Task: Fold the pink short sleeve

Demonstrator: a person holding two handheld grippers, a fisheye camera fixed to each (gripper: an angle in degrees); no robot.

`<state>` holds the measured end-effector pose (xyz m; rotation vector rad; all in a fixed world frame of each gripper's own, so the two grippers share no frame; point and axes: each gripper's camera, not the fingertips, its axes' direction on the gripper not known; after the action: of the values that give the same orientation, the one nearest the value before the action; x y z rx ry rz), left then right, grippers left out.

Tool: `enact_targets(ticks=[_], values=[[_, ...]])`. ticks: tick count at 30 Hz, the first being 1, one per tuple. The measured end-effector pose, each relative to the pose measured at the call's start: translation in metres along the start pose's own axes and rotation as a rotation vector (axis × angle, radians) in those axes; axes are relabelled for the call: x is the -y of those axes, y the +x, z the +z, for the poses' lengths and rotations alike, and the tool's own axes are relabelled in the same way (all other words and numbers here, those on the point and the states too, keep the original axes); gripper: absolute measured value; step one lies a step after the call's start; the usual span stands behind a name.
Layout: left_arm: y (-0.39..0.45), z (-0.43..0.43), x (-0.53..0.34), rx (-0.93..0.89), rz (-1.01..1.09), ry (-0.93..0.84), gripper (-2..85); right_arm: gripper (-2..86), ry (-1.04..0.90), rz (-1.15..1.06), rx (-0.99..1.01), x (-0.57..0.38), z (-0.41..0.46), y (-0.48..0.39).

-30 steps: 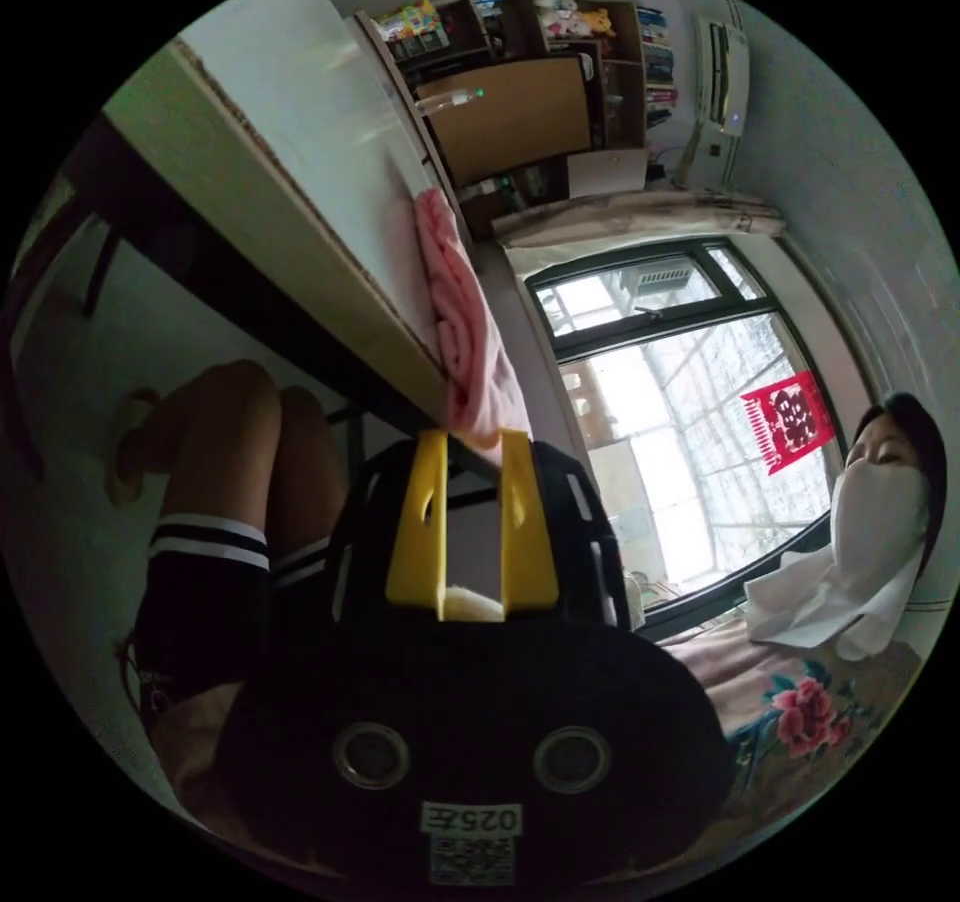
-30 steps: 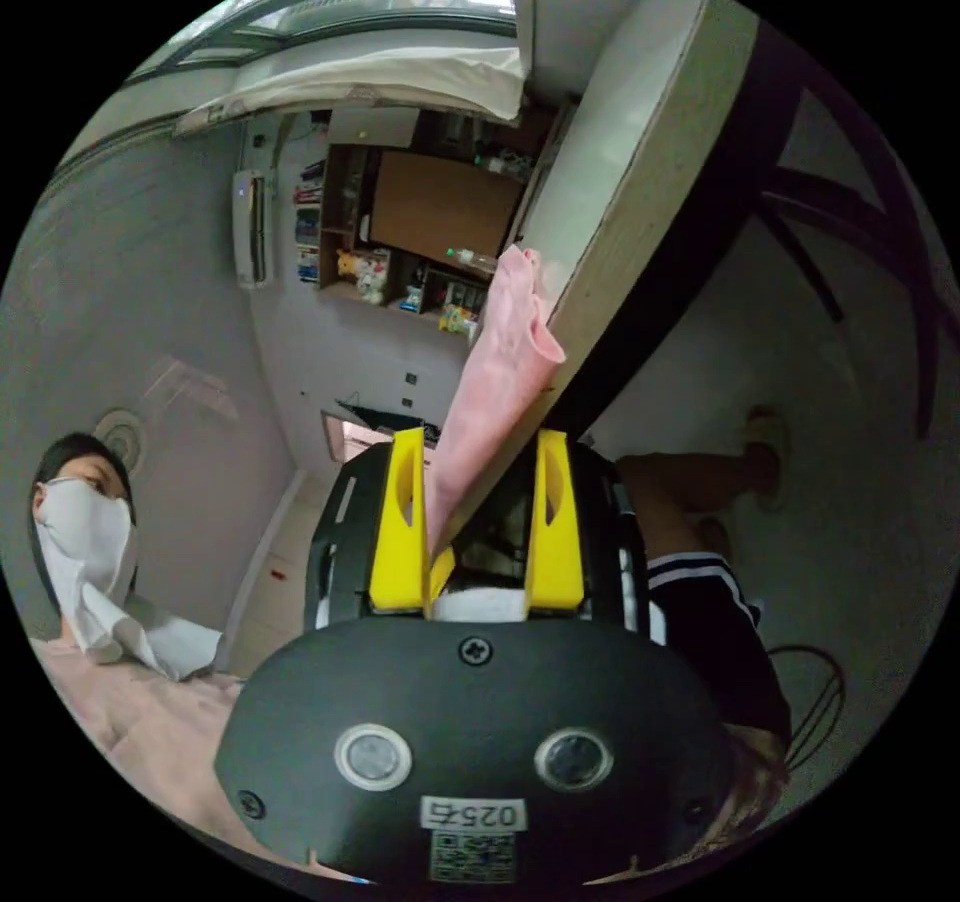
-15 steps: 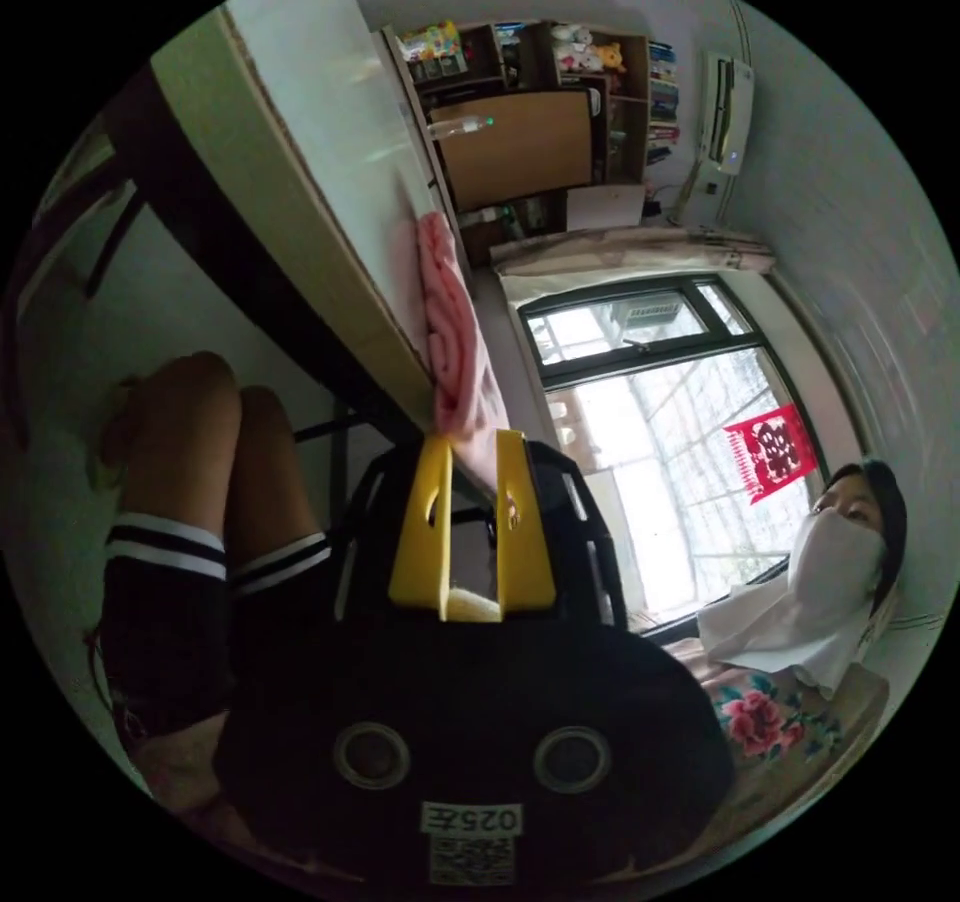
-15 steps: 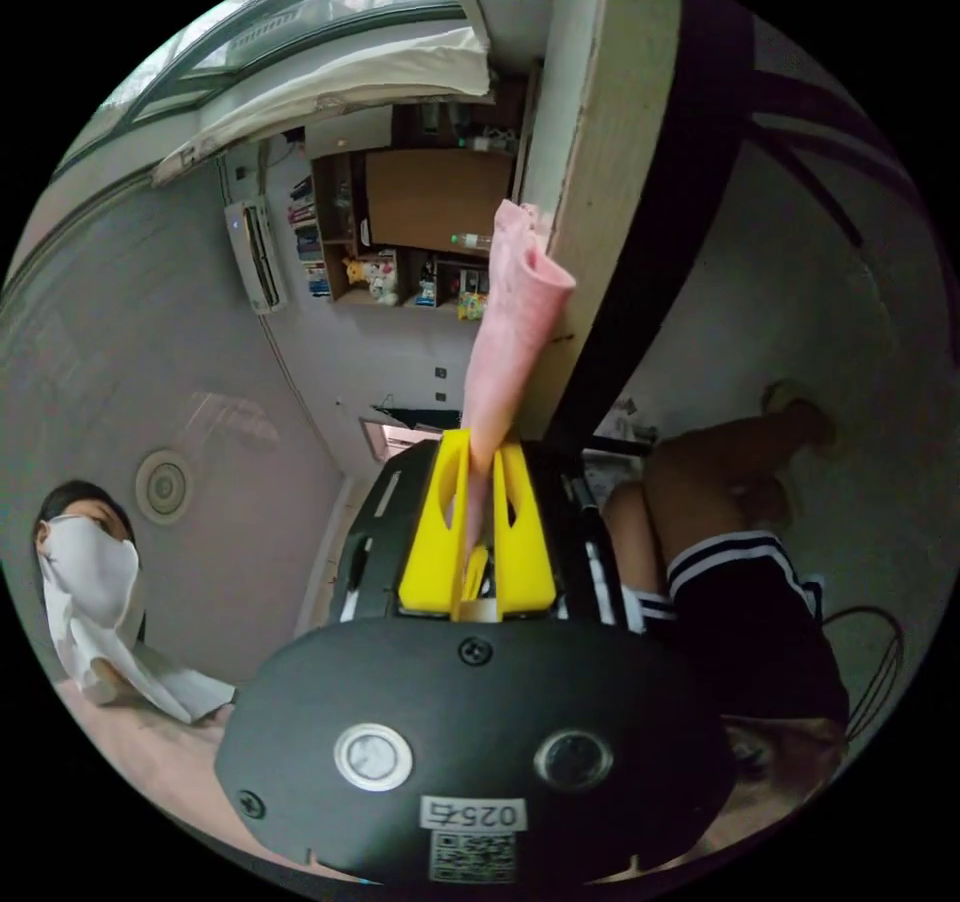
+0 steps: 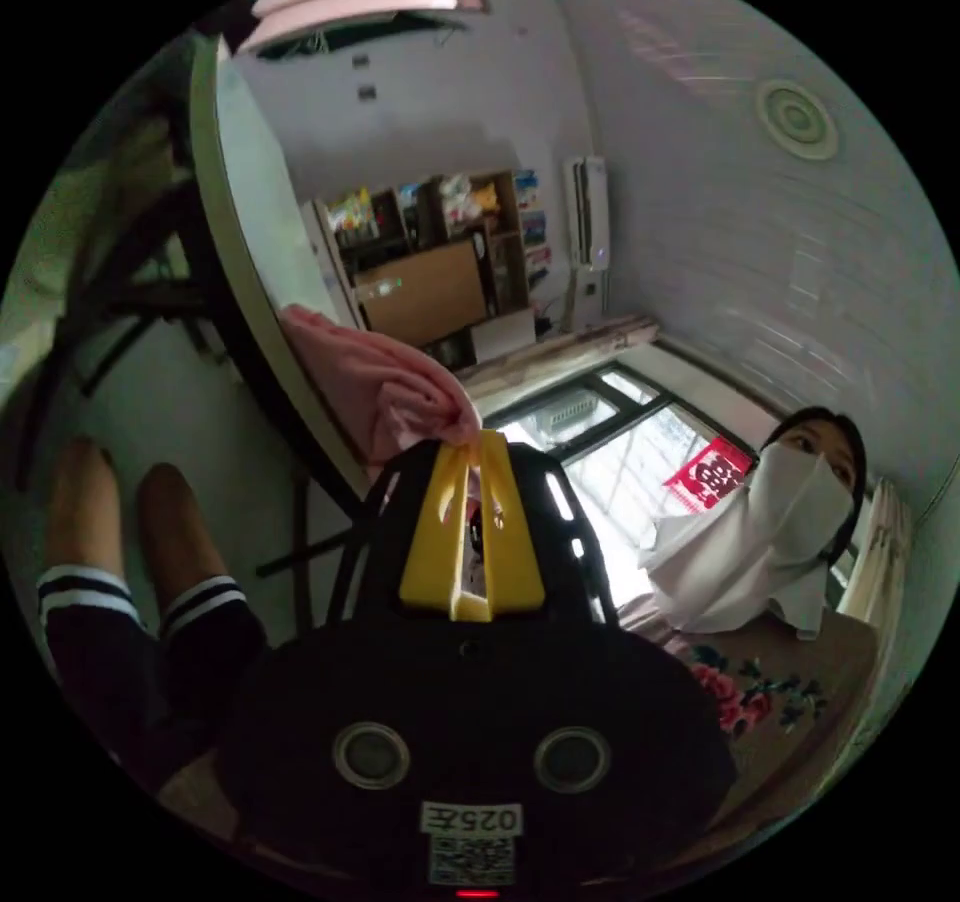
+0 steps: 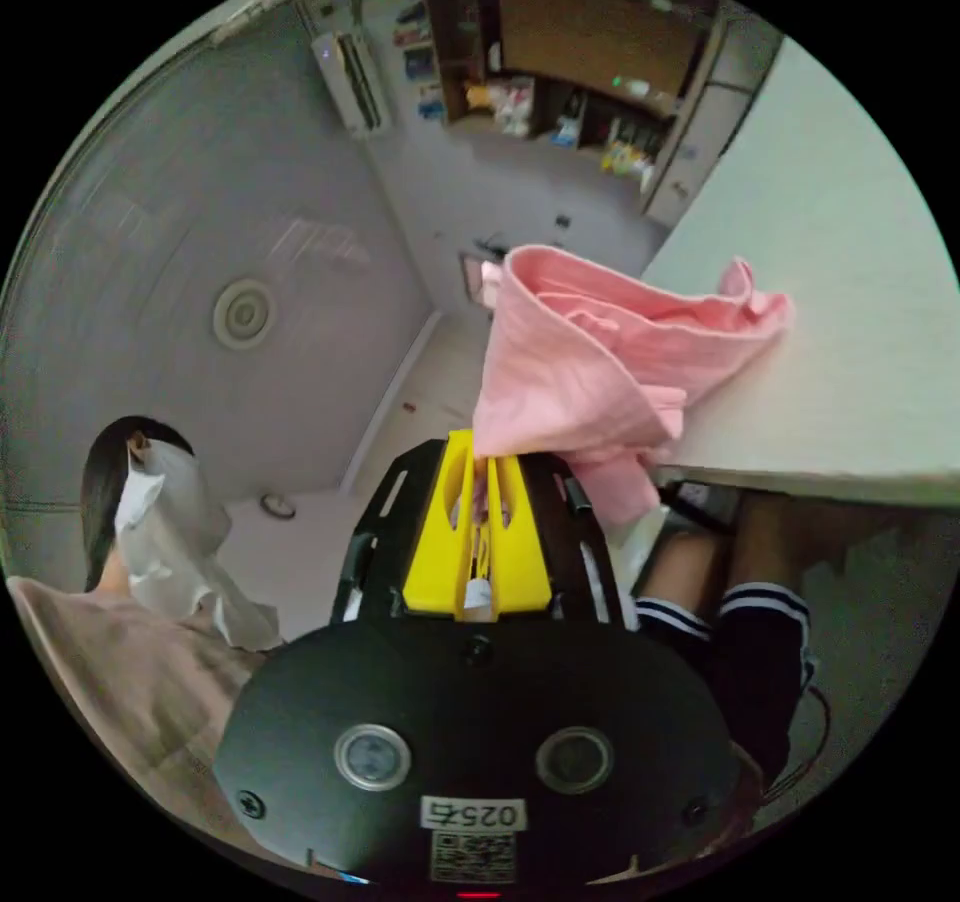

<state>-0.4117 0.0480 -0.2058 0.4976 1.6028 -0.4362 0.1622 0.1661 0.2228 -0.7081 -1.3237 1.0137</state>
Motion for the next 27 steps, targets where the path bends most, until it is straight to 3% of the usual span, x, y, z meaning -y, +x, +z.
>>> enact_targets(ticks=[4,8,14,23,27], values=[[0.103,-0.081,0.001,0.1,0.093,0.271,-1.6,-0.6,-0.288,-0.004,0.22,0.019,0.127,0.032],[0.182,-0.133,-0.007,0.216,0.129,0.483,-1.6,-0.7,-0.518,0.143,0.345,-0.005,0.255,0.08],[0.239,-0.158,-0.032,0.309,0.096,0.738,-1.6,-0.7,-0.777,0.326,0.359,-0.067,0.384,0.133],[0.295,-0.119,-0.043,0.377,-0.026,0.959,-1.6,-0.8,-1.092,0.404,0.31,-0.131,0.524,0.186],[0.319,-0.154,-0.005,0.459,-0.144,0.917,-1.6,-0.8,-1.319,0.364,0.229,-0.173,0.623,0.199]])
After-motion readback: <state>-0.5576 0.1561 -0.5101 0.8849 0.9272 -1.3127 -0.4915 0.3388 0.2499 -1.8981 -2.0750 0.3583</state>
